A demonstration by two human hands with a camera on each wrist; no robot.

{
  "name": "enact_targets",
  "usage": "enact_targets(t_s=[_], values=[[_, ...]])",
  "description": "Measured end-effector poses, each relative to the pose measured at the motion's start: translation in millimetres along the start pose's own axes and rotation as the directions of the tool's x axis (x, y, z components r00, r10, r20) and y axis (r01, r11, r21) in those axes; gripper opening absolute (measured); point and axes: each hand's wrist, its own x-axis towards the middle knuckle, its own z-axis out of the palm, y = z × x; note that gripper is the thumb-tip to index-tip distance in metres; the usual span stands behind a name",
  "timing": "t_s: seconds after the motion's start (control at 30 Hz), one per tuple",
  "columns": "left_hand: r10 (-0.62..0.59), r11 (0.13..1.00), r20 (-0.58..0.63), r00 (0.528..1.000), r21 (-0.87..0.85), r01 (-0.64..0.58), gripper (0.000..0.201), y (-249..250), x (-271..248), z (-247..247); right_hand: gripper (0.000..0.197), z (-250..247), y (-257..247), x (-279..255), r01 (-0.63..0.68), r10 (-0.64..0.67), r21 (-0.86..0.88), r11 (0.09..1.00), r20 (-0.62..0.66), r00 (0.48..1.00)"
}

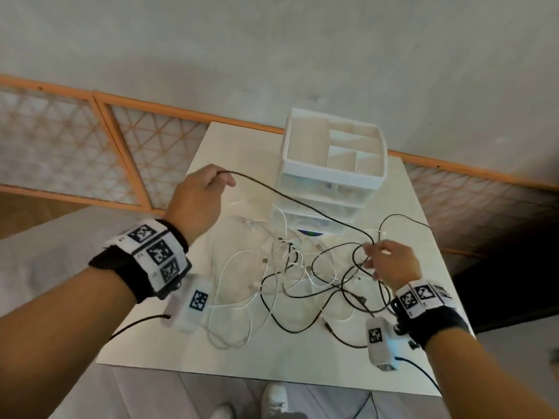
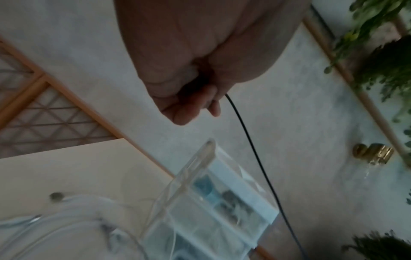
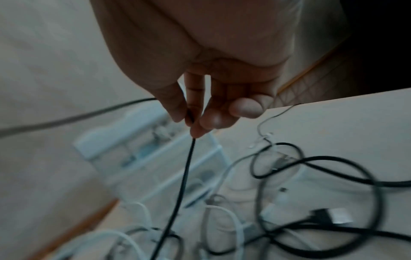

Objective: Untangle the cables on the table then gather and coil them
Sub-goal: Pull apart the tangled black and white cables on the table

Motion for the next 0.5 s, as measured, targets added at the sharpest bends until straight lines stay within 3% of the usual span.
enact_targets(t_s=[0.1,0.17,0.27,0.33,0.4,0.5], values=[[-0.123,0.981,-0.111,0.986,-0.164,0.104,0.035,22,10,5,0.024,-4,17,18,-0.125,0.126,-0.038,0.991,0.026,0.992],[-0.176,0.967,-0.081,0.981,-0.200,0.157,0.026,33,9,17,0.027,-15,11,28,-0.084,0.084,0.074,0.994,0.010,0.996],[-0.166,0.986,0.039,0.985,-0.028,0.167,0.039,32,0,42,0.033,-47,-29,30,0.122,-0.125,0.396,0.910,-0.019,0.992],[-0.169,0.979,0.138,0.976,0.135,0.150,0.051,23,-6,61,0.029,-72,-61,30,0.245,-0.241,0.505,0.828,-0.075,0.968],[-0.211,0.953,0.215,0.953,0.261,0.152,0.055,14,-11,79,0.021,-93,-80,37,0.334,-0.293,0.557,0.761,-0.163,0.942],[-0.268,0.939,0.316,0.910,0.299,0.173,0.048,1,-20,100,0.033,-112,-90,50,0.407,-0.277,0.561,0.721,-0.305,0.911]])
